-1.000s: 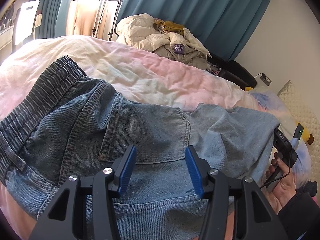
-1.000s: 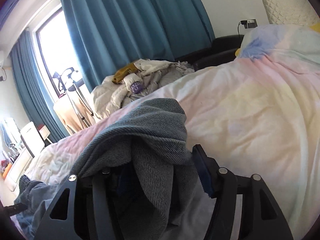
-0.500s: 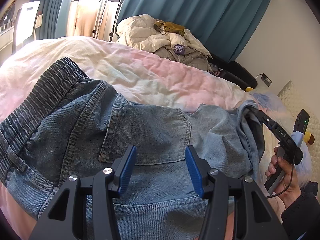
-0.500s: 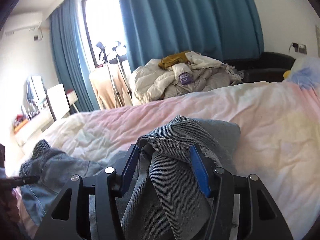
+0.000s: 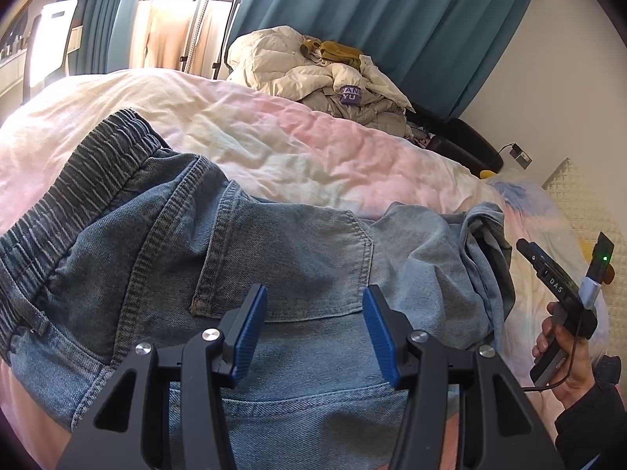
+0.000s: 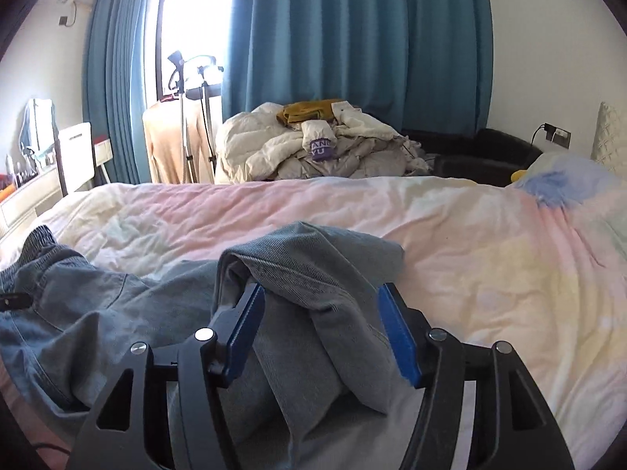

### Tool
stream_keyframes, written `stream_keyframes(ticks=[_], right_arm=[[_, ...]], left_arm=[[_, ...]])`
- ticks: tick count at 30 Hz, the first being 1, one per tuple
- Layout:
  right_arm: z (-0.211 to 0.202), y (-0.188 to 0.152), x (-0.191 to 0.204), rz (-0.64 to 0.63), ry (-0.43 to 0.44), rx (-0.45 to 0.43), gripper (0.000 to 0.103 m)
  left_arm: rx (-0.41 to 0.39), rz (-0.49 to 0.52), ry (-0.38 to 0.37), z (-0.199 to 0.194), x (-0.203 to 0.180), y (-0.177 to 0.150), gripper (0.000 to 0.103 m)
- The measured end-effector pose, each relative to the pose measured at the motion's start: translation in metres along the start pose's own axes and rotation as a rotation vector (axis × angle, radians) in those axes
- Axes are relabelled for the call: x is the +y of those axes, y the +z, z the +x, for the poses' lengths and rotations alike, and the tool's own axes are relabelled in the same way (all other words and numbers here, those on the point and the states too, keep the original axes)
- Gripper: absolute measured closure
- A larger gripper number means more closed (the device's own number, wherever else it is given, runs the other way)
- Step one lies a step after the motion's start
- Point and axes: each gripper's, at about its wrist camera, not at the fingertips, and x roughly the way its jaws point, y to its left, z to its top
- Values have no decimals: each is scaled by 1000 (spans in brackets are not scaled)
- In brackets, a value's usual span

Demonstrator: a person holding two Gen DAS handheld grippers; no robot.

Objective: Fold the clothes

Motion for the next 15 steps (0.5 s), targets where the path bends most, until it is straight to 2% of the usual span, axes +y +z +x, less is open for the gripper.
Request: stream_keyframes(ticks=[4, 11, 15], right_arm=[[16, -16, -3, 0, 43, 110, 37], [34, -27, 25, -189, -86, 162, 35], [30, -31, 27, -202, -52, 167, 35]], left_arm=[[1, 2, -7, -1, -2, 0, 51], [-2, -14, -18, -3, 0, 1, 51], [-1, -21, -28, -4, 0, 2, 51]])
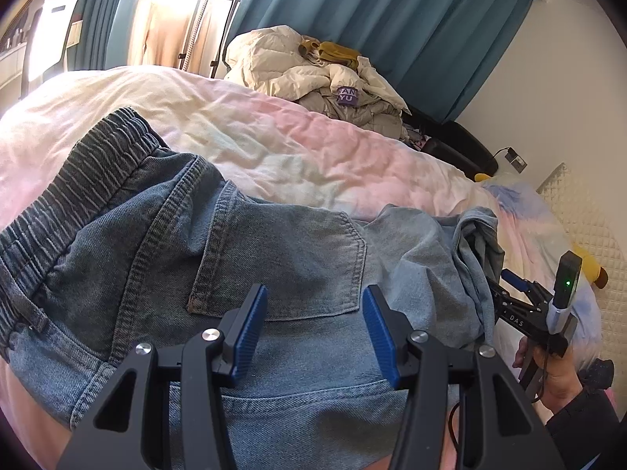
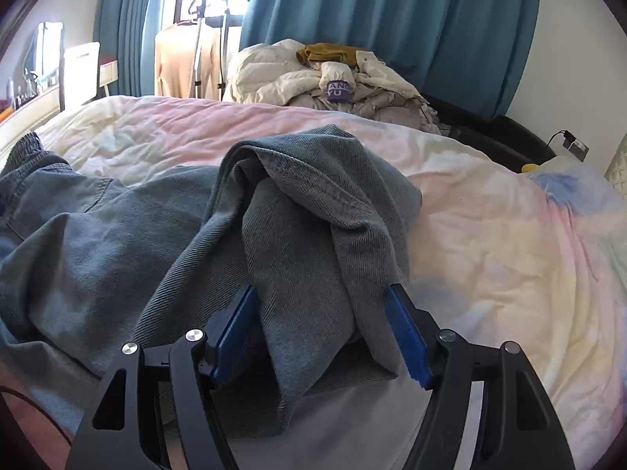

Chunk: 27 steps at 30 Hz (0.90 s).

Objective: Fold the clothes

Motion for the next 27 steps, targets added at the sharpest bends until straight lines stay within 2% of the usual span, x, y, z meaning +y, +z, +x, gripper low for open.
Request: stream_keyframes(ticks=[2, 4, 8, 12, 16, 17, 19, 20, 21, 24, 27], right_arm=[[-4, 1, 5, -29, -22, -8, 35], [0, 1, 6, -40, -80, 12, 35], [16, -8, -12, 21, -129, 63, 35], [36, -22, -38, 143, -115, 112, 34], [54, -30, -57, 315, -32, 130, 35], [56, -29, -61, 354, -16, 137, 37], [58, -24, -64, 408, 16, 154, 61], [57, -19, -62, 399, -4, 173, 64], [55, -13, -60, 372, -29, 183, 73], [47, 6, -54, 271, -91, 200, 80], [38, 30, -44, 115, -163, 225, 82]], left_arm=[[1, 0, -4, 0, 0, 0, 51], [5, 1, -5, 1, 0, 0, 51], [7, -6, -10, 1, 2, 0, 51], [14, -2, -19, 1, 0, 0, 51], [16, -3, -11, 2, 0, 1, 51], [16, -6, -13, 2, 1, 1, 51], [11, -11, -20, 1, 1, 3, 51], [8, -14, -23, 0, 1, 3, 51], [5, -16, -26, -1, 1, 4, 51], [-3, -20, -33, -5, 3, 5, 51], [-7, -30, -38, -6, 5, 5, 51]])
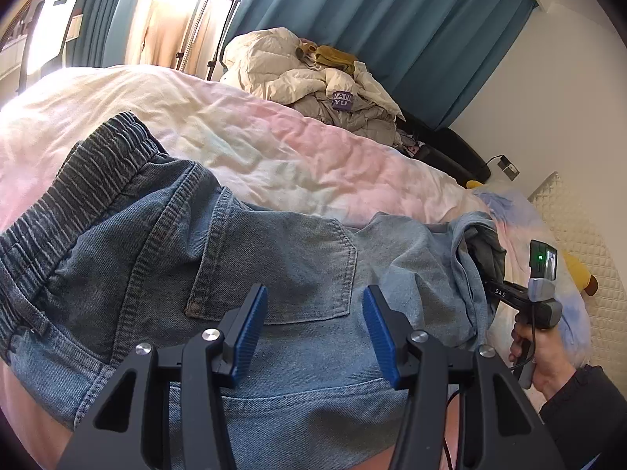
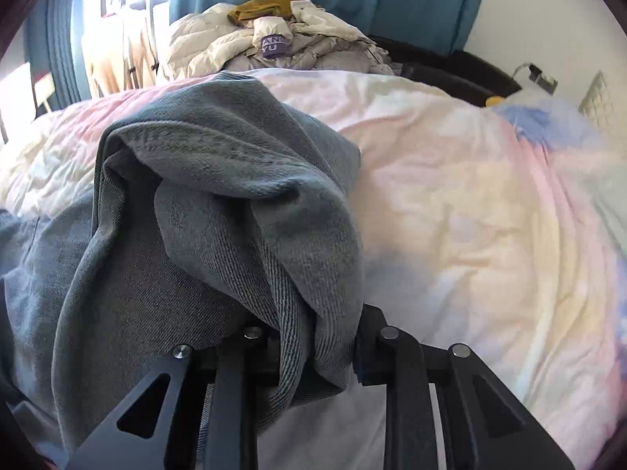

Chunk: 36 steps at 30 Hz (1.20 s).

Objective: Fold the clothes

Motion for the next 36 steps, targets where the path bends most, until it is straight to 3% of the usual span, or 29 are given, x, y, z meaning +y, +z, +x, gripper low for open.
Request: stream_keyframes(ticks=[7, 13, 18, 20, 22, 27, 31, 36], right_arm=[[-35, 52, 7, -281, -302, -5, 89], [-50, 75, -25, -494, -661, -20, 90], [-41, 47, -43, -760, -994, -134, 90], [-36, 22, -52, -776, -1047, -171, 89], [-19, -9, -66, -776, -1033, -108, 87], [19, -96, -93, -674, -873, 99, 84], [5, -135, -106, -561, -790, 107, 72], [-52, -158, -138, -287, -601, 79, 67]], left_arm=[[3, -21, 2, 3, 7, 1, 51], [8, -44, -10, 4, 11, 1, 51], [7, -29, -9, 5, 8, 1, 51], [5, -29, -8, 5, 8, 1, 51], [2, -29, -5, 4, 8, 1, 51], [3, -18, 2, 5, 6, 1, 51], [1, -2, 13, 6, 4, 2, 51], [-12, -14, 34, 3, 9, 8, 51]])
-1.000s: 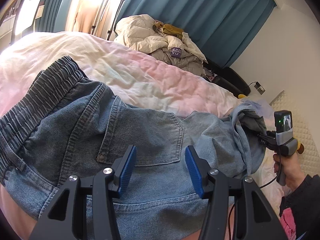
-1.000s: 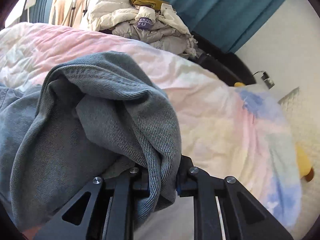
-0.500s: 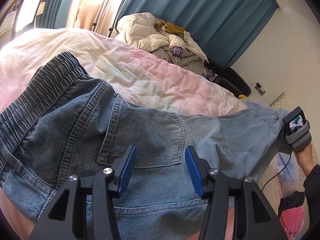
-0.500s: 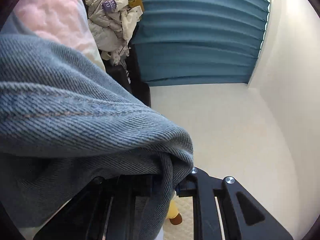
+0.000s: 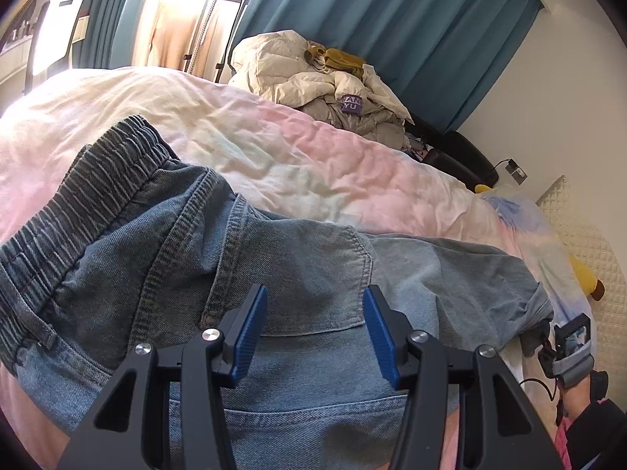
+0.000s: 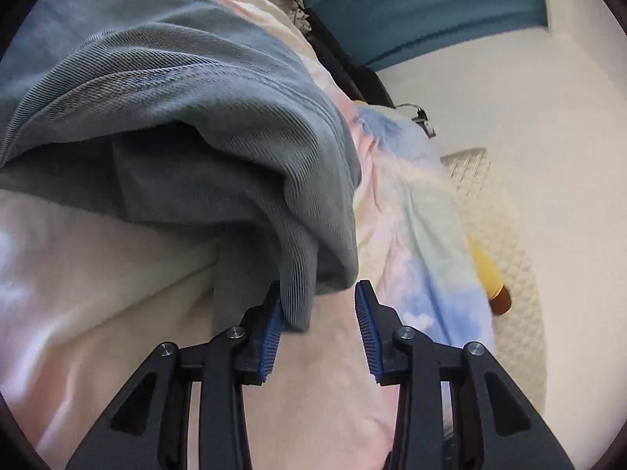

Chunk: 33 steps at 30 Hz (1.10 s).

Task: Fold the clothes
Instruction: 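Fold the grey leg over the jeans with the right gripper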

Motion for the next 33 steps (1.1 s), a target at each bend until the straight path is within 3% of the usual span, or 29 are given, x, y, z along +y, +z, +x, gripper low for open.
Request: stream_keyframes(ticks=[3, 7, 8, 10, 11, 13, 15, 19, 26, 29, 33], right_arm=[[-17, -25, -42, 270, 236, -8, 67], [-7, -45, -98, 767, 672, 11, 54], [-12, -48, -102, 897, 762, 6, 53], [-7, -56, -111, 1144, 927, -4, 36], [1, -60, -111, 1257, 1009, -1, 32], [12, -65, -104, 1458, 1163, 17, 31], [26, -61, -97, 1587, 1250, 35, 31], [44, -44, -83, 1672, 1205, 132, 31], [117, -11, -94, 1806, 1036, 158, 31], [135, 5, -102, 1795, 936, 185, 33], [138, 34, -119, 1687, 818, 198, 71]], left_arm=[[2, -20, -4, -2, 3, 1, 51], [-2, -5, 13, -5, 1, -1, 51], [-1, -2, 14, -5, 0, -2, 51], [-2, 5, 19, -5, -2, -2, 51], [-3, 9, 22, -5, -3, -3, 51], [-2, 13, 23, -4, -3, -3, 51], [-1, 19, 22, -2, -4, -3, 51], [3, 40, 38, 7, -4, -5, 51], [34, 4, 42, 21, 6, -5, 51], [45, 21, 51, 25, 3, -7, 51], [48, 29, 69, 29, 3, -8, 51]])
